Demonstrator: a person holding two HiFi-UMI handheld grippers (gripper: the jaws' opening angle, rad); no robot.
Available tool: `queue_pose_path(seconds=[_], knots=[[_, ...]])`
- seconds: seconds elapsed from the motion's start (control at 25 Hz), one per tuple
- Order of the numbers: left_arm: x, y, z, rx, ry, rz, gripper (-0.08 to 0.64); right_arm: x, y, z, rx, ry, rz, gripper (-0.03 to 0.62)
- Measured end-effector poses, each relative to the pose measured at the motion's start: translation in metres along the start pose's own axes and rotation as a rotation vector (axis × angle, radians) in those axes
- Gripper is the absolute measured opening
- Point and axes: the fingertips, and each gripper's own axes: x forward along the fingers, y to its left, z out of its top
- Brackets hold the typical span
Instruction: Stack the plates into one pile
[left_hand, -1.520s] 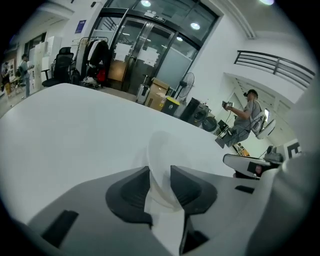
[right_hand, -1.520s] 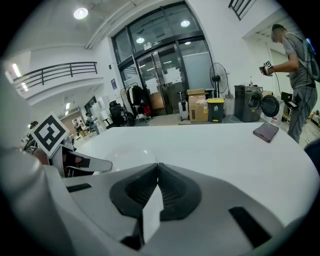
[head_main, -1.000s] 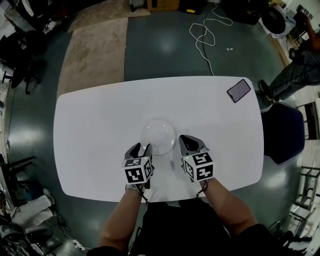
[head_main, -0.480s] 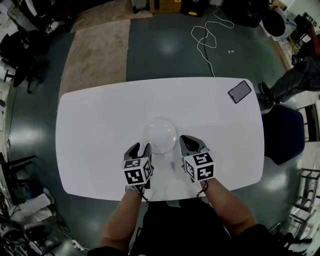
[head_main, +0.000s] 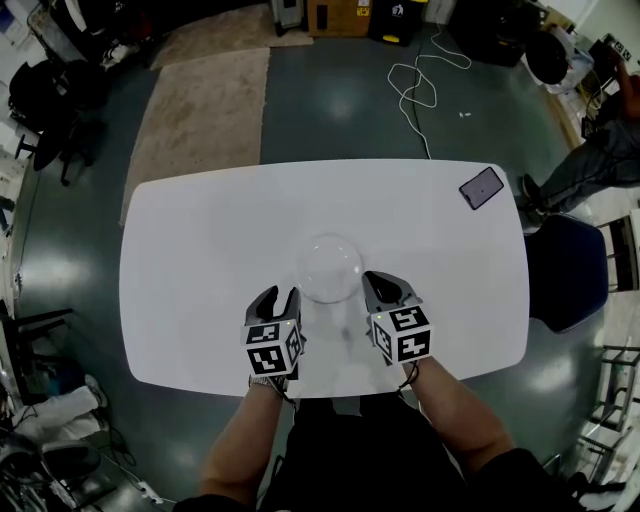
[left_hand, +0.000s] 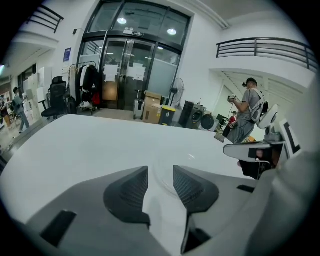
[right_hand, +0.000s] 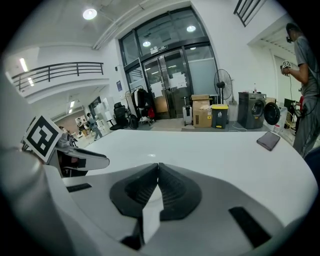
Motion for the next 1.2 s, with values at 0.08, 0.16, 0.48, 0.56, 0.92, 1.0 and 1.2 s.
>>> queue_pose_path(seconds=[0.08, 0.16, 0.48, 0.56, 0.92, 1.0, 1.2], knots=[[-0.009, 0.002, 0.001, 0.002, -0.015, -0.002, 0.158, -0.005, 0.005, 0.001, -0.003, -0.006, -0.002, 0.018], [-0.018, 0.004, 0.003, 0.003, -0.029, -0.006, 0.149, -0.009, 0.009, 0.002, -0.006, -0.013, -0.004, 0.018], [-0.063, 0.029, 0.011, 0.014, -0.108, -0.011, 0.024, -0.023, 0.039, 0.014, -0.028, -0.050, -0.006, 0.018], [-0.078, 0.035, 0.012, 0.021, -0.135, -0.012, 0.018, -0.028, 0.051, 0.017, -0.035, -0.059, -0.006, 0.018], [-0.138, 0.051, 0.035, 0.142, -0.260, -0.032, 0.017, -0.053, 0.097, 0.038, -0.033, -0.121, -0.009, 0.017], [-0.149, 0.053, 0.040, 0.170, -0.282, -0.042, 0.017, -0.059, 0.107, 0.042, -0.030, -0.139, -0.012, 0.018], [-0.173, 0.053, 0.048, 0.205, -0.321, -0.091, 0.017, -0.079, 0.127, 0.053, -0.014, -0.190, -0.033, 0.018]])
